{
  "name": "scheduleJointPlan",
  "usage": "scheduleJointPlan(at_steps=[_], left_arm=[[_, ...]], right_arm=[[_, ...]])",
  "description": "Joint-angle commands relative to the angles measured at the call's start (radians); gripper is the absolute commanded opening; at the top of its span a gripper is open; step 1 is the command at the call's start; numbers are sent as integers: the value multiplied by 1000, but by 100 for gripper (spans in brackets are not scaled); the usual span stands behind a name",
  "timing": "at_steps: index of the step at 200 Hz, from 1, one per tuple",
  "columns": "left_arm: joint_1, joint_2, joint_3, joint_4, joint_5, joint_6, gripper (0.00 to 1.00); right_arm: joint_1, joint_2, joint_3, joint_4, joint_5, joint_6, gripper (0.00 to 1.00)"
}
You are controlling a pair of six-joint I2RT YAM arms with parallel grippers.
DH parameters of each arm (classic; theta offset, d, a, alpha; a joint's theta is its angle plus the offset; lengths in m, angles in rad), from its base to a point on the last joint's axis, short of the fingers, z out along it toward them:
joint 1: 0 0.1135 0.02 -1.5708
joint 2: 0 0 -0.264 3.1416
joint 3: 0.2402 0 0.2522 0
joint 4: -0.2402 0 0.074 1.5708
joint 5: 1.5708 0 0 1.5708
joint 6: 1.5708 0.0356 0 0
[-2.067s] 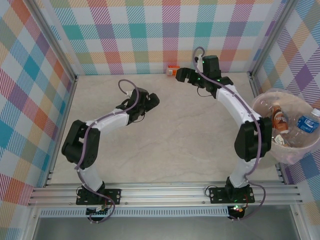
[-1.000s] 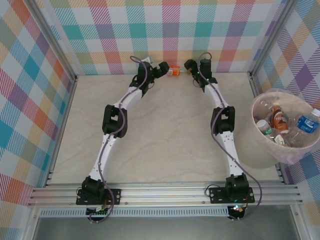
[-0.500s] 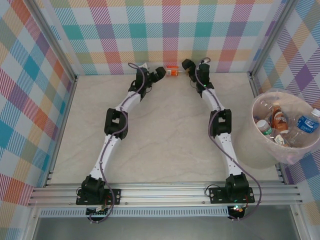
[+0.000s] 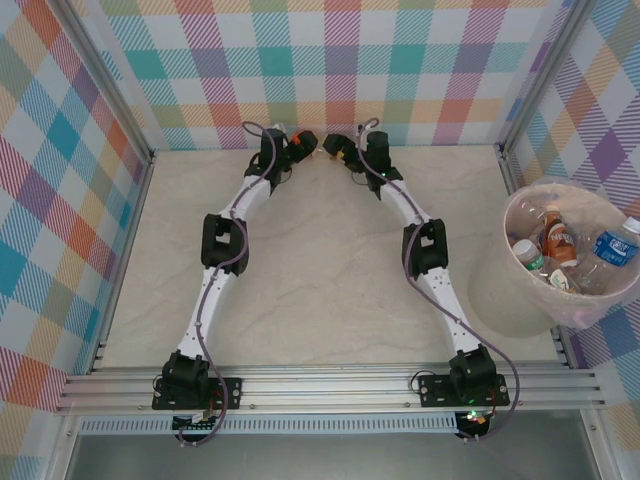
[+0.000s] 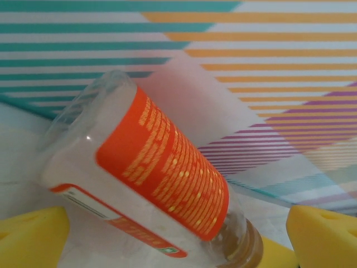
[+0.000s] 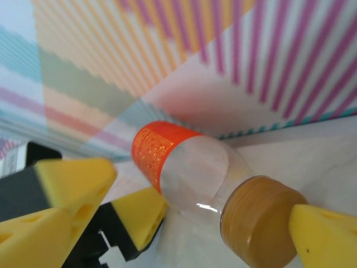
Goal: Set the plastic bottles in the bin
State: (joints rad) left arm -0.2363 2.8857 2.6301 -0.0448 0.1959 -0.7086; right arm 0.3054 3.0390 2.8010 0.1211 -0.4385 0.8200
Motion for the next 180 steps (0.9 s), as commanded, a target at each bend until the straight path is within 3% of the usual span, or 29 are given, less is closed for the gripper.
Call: scheduleJointPlan(at_steps=[1, 24, 73, 95, 129, 163, 180], left_arm=[[33, -117, -51, -197, -110, -89, 100], [45, -175, -123, -224, -113, -138, 100], [45, -238, -141, -480, -236, -133, 100], [46, -259, -156, -516, -257, -144, 100], [49, -271, -206, -430, -179, -166, 100], [51, -243, -196, -399, -149, -199, 100], [54, -231, -194, -378, -127, -201, 100]], right_arm=[[27, -92, -3, 0, -105, -59, 100], [57, -95, 4, 5, -146, -81, 100], [137, -105, 8, -10, -198, -138, 100], [144, -145, 0, -111, -68, -239, 100], [106, -175, -30, -233, 148, -278, 100], [71, -153, -48, -247, 181, -244, 100], [69, -126, -45, -223, 99, -241, 100]])
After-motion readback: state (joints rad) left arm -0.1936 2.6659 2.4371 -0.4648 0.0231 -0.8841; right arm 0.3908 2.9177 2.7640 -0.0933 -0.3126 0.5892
